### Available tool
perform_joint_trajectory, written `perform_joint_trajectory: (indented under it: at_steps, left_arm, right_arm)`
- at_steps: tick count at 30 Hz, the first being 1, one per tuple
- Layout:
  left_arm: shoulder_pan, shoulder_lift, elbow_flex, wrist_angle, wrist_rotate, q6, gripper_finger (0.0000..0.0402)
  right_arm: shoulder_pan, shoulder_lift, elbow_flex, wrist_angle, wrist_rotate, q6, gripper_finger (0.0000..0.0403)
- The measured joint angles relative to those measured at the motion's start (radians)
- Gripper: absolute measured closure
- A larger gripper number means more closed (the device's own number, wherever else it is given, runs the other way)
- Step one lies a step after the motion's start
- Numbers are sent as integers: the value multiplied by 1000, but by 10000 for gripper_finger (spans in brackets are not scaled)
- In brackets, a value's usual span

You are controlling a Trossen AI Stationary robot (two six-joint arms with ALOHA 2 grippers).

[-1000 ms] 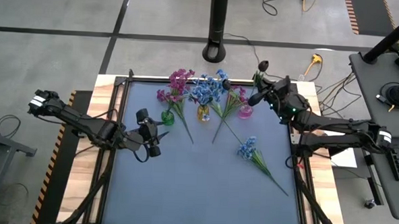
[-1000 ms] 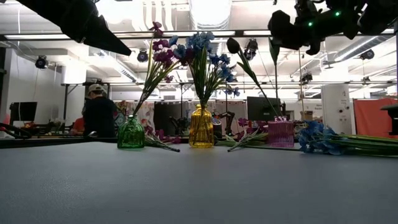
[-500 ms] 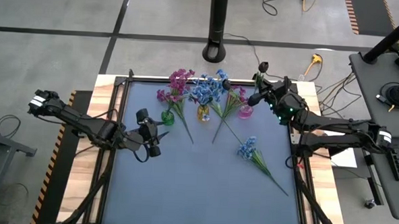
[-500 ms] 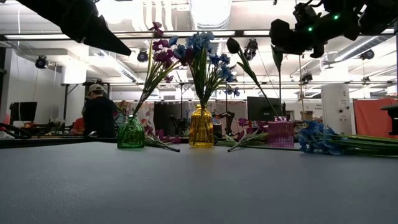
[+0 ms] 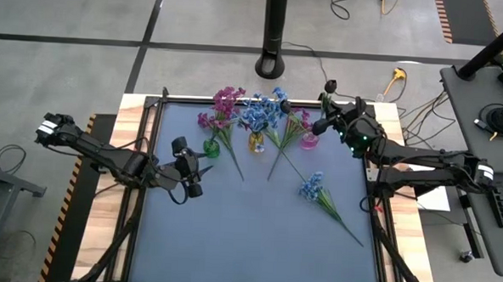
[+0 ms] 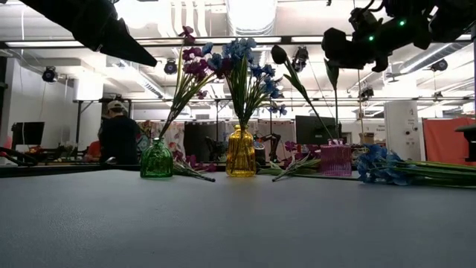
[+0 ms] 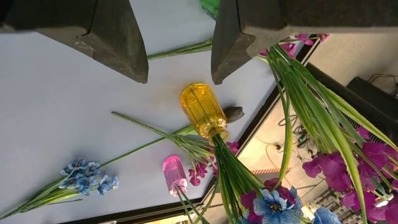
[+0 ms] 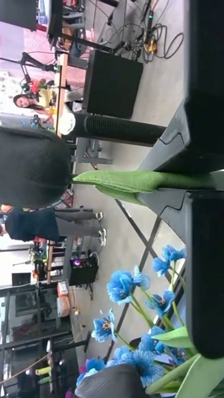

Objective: Sort flowers into vase by color
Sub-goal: Put the bottom black flower into the purple flower vase

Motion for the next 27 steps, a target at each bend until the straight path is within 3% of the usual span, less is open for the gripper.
perform_joint_trajectory:
  at_steps: [16, 27]
  left_arm:
    - [0, 0, 0, 0, 0, 0, 242]
    - [0, 0, 0, 1, 0, 0, 242]
  right_arm:
    - [0, -1, 0, -76, 27, 50, 285]
    - [0, -3, 60, -264, 25, 109, 236]
